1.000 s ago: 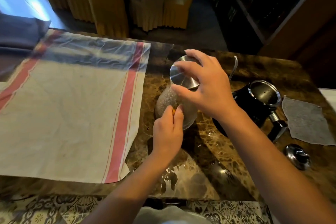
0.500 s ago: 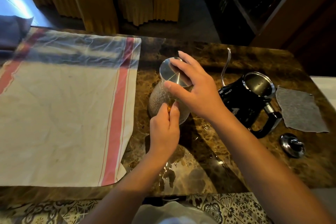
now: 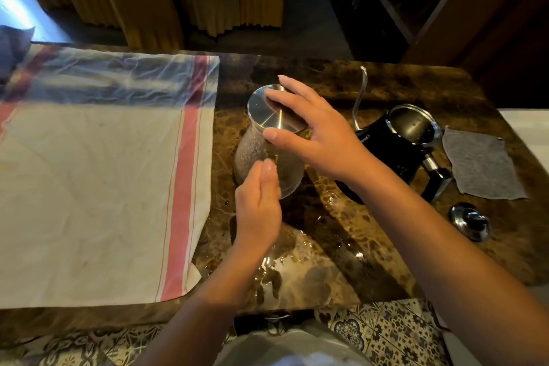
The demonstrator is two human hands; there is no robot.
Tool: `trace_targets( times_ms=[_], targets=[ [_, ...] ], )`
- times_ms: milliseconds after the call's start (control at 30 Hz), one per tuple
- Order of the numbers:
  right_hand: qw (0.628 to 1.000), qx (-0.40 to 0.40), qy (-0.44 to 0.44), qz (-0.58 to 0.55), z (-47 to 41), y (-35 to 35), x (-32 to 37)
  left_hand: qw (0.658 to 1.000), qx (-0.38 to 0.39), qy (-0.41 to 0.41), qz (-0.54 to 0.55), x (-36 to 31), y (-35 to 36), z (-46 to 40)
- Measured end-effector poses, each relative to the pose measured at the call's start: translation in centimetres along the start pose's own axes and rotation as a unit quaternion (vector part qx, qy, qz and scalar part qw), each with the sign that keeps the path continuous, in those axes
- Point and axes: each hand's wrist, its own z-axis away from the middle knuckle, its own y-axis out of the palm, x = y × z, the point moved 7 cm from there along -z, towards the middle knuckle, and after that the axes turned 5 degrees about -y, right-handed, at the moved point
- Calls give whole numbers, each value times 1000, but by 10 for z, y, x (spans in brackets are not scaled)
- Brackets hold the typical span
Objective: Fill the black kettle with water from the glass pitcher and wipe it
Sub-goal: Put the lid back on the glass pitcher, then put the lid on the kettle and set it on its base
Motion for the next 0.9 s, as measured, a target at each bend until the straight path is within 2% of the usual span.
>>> trace_targets(
  times_ms=[100, 167, 267, 400, 567, 633, 767, 833, 900],
  targets=[
    [995, -69, -65, 37, 14, -6, 8, 999, 0, 0, -38, -5, -1, 1],
    [992, -76, -80, 68, 23, -4, 10, 998, -6, -8, -57, -8, -2, 4],
    [991, -36, -98, 84, 31, -9, 11, 997, -29, -45, -55, -9, -9, 9],
    [992, 49, -112, 36, 46, -32, 1, 991, -82, -43, -101, -16, -16, 18],
    [989, 67, -134, 14, 65, -65, -13, 966, -168, -73, -184, -22, -15, 27],
    [988, 51, -146, 2, 76, -85, -21, 954, -192, -77, -217, -30, -9, 30],
    [984, -28, -171, -37, 108, -141, -46, 881, -280, -1, -381, -58, -1, 41],
    [977, -92, -180, -63, 129, -173, -67, 866, -320, 44, -383, -69, 10, 56],
    [972, -142, -172, -71, 147, -197, -94, 864, -330, 89, -369, -76, 32, 75]
  ],
)
